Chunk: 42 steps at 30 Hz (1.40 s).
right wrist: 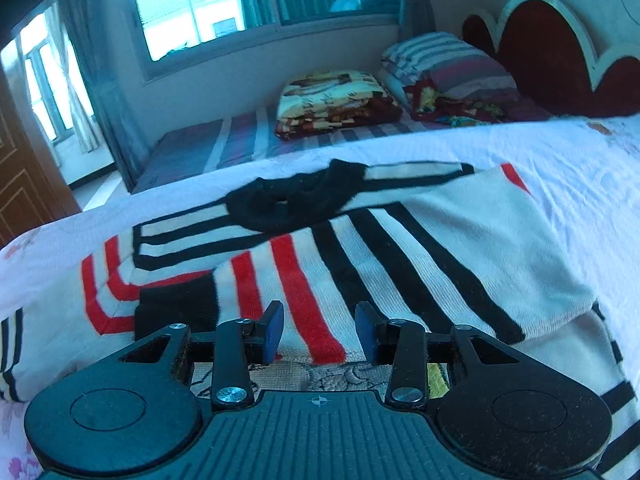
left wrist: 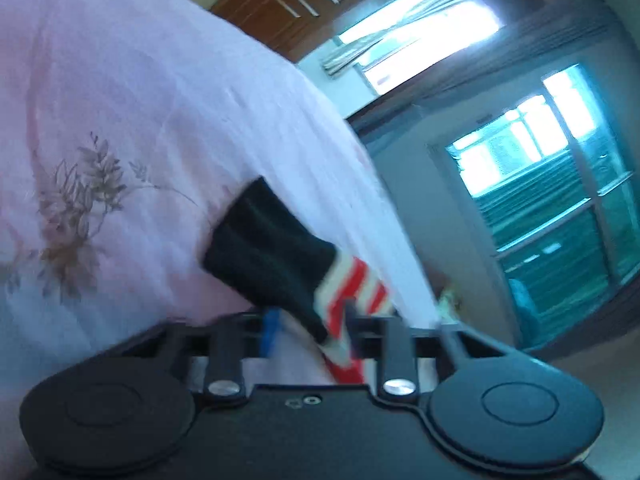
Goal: Fold small clothes
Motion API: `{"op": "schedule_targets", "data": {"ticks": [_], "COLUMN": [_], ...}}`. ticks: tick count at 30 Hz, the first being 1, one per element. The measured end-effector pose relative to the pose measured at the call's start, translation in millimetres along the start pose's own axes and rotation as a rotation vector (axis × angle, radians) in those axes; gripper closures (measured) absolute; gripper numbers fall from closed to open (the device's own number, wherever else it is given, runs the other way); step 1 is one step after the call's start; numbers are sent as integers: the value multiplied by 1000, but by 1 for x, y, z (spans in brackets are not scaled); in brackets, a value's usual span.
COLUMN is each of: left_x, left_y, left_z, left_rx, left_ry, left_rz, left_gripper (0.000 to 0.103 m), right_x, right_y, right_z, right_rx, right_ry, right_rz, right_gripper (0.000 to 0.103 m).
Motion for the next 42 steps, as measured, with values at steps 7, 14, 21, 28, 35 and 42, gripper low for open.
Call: {"op": "schedule_targets", "data": {"ticks": [7,14,21,28,35,42], "left_x": [5,-39,-136,-235,-312,-302], "left_y": [-36,-161,-285,-347,-376,-376], "left_z": [7,-10,-39,-70,-71,-33], "left_rx": [-25,-223,-351,-345,-342,-366], "left_ry": [-33,58,164,309,371,292], "left_rz": [-164,-406,-587,-804,-999,-1083], "left_gripper": [98,98,98,98,58,44], "right_x": [4,10,25,44,58,61], "right_y": [-8,-24,-61,-110,-152,-145], "right_z": [3,18,28,35,31,35], "right_rx": [14,50,91,123,160,272], "right_ry": [-2,-34,-21,-19,6,4], "right_rz": [-12,-27,-55,-96,-181,-206], "right_gripper": [101,100,100,100,100,26]}}
Point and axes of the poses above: each gripper's, at about its wrist camera, not at the fingertips, and z roughly against the way its jaws point, y to its left, x to its top, the point moved 4 cm from there along -z, roughly the way its jaws point, and after that the axes turned 12 degrees about -z, right-handed, at the moved point
